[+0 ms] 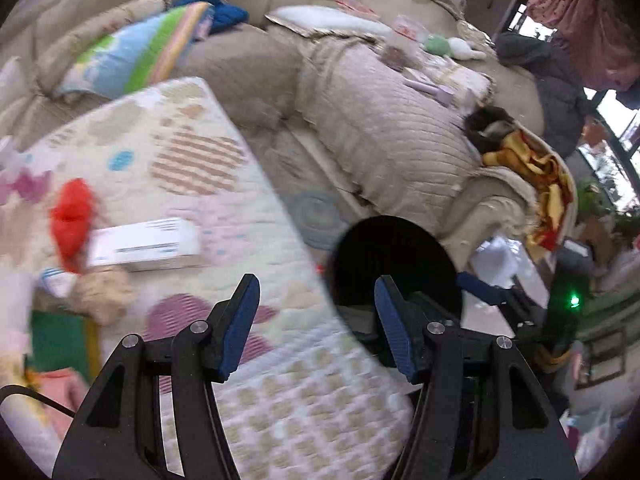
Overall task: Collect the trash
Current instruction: 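Carry both items over the black bin and open both grippers to drop them, then move both grippers back over the items on the quilt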
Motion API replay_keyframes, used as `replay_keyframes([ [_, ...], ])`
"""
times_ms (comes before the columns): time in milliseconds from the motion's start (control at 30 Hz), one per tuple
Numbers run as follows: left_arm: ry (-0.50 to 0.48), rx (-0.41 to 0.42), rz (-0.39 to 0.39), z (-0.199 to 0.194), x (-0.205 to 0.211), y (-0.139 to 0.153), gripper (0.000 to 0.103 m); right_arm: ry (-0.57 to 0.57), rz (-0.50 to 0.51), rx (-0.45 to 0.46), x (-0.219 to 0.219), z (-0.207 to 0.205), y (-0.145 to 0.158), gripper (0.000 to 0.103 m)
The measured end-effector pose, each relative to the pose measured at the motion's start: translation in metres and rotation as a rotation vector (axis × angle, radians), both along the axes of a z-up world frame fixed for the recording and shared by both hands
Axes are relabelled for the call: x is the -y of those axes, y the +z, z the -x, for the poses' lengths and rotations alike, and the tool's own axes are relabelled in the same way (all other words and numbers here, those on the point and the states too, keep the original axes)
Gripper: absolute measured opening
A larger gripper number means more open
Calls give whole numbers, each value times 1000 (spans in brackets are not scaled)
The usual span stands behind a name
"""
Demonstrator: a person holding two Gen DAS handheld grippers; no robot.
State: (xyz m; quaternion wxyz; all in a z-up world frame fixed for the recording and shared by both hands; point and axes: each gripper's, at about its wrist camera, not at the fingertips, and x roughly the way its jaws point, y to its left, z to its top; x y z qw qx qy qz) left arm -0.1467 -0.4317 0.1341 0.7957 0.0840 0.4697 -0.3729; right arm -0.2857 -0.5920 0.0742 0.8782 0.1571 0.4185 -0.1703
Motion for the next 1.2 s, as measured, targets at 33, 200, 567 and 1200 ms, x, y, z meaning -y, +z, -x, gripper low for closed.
replay_keyframes([
  [33, 13, 7, -2, -1, -7, 0, 59, 9, 3, 4, -5, -2, 2, 76],
  [200, 126, 66, -28, -5, -60, 3, 59, 73, 7, 29, -38, -19, 12, 76],
  [567, 310, 156, -67, -16, -159, 14, 59, 238, 27, 47, -122, -65, 25, 76],
  [1200, 546, 169, -103, -23, -294, -8, 59, 454, 75, -11, -242, -119, 19, 76],
])
